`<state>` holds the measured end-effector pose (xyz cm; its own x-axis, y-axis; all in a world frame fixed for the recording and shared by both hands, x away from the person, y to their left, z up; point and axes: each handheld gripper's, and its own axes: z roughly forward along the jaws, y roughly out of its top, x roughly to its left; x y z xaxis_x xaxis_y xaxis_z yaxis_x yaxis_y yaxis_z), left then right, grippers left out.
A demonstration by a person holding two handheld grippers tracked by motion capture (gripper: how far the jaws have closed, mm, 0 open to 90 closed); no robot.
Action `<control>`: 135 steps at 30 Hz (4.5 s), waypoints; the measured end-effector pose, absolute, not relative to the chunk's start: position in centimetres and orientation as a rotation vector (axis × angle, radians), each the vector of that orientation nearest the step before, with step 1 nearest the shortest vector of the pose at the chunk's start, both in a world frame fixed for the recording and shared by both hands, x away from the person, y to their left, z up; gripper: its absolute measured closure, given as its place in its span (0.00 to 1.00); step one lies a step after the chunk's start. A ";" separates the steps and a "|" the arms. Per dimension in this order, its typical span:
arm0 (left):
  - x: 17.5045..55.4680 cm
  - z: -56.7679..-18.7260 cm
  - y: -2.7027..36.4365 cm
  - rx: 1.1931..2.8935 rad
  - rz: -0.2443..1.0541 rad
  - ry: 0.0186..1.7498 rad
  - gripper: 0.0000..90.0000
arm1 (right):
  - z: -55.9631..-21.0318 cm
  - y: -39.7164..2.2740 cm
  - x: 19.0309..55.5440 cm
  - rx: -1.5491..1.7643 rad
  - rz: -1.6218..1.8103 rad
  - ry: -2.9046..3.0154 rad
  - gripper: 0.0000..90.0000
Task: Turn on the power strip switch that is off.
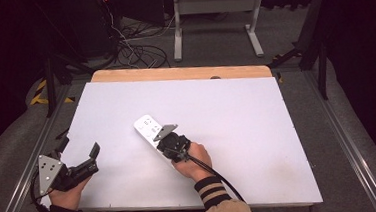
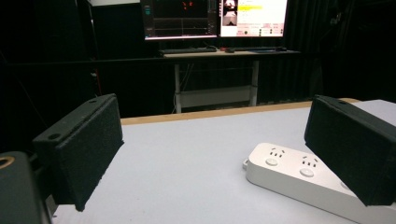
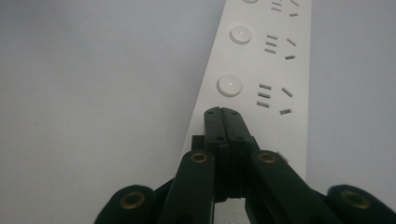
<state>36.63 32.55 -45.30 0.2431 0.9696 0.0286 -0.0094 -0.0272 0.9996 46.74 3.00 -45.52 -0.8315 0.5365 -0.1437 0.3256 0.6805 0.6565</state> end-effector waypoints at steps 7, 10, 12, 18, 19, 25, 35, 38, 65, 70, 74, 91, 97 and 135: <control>36.7 -45.3 32.4 1.338 1.048 1.002 0.06 | -45.2 2.9 46.9 0.682 0.904 2.584 1.00; 36.7 -45.3 32.5 1.334 1.046 1.002 0.06 | -45.3 2.9 46.9 0.682 0.907 2.578 1.00; 36.7 -45.3 32.5 1.333 1.047 1.003 0.05 | -45.2 3.0 46.9 0.673 0.895 2.578 1.00; 36.7 -45.3 32.5 1.331 1.040 1.005 0.06 | -45.2 2.9 46.9 0.678 0.903 2.580 1.00; 36.7 -45.3 32.5 1.331 1.044 1.004 0.06 | -45.1 2.9 46.9 0.656 0.893 2.568 1.00; 36.8 -45.3 32.6 1.329 1.042 1.007 0.06 | -44.6 1.8 46.8 0.626 1.034 2.477 1.00; 36.7 -45.3 32.7 1.319 1.044 1.012 0.06 | -40.0 -8.6 45.5 0.645 1.438 2.038 1.00; 36.7 -45.3 32.8 1.315 1.046 1.016 0.06 | -39.6 -11.7 44.8 0.671 1.501 1.939 1.00; 36.7 -45.1 32.5 1.314 1.053 0.997 0.06 | -43.2 -23.0 40.2 0.824 1.612 1.479 1.00; 36.6 -45.1 32.5 1.313 1.062 0.990 0.06 | -43.4 -22.7 40.5 0.886 1.561 1.416 0.35; 36.7 -45.1 32.5 1.315 1.057 0.991 0.06 | -43.4 -22.7 40.8 0.941 1.517 1.406 0.12; 36.6 -45.1 32.3 1.321 1.057 0.991 0.06 | -43.4 -22.6 40.5 0.922 1.487 1.394 0.10; 36.2 -45.0 32.2 1.324 1.060 0.978 0.06 | -43.7 -21.8 40.4 0.921 1.461 1.440 0.10; 35.7 -45.0 32.3 1.324 1.065 0.978 0.06 | -44.4 -21.0 40.5 0.916 1.432 1.500 0.11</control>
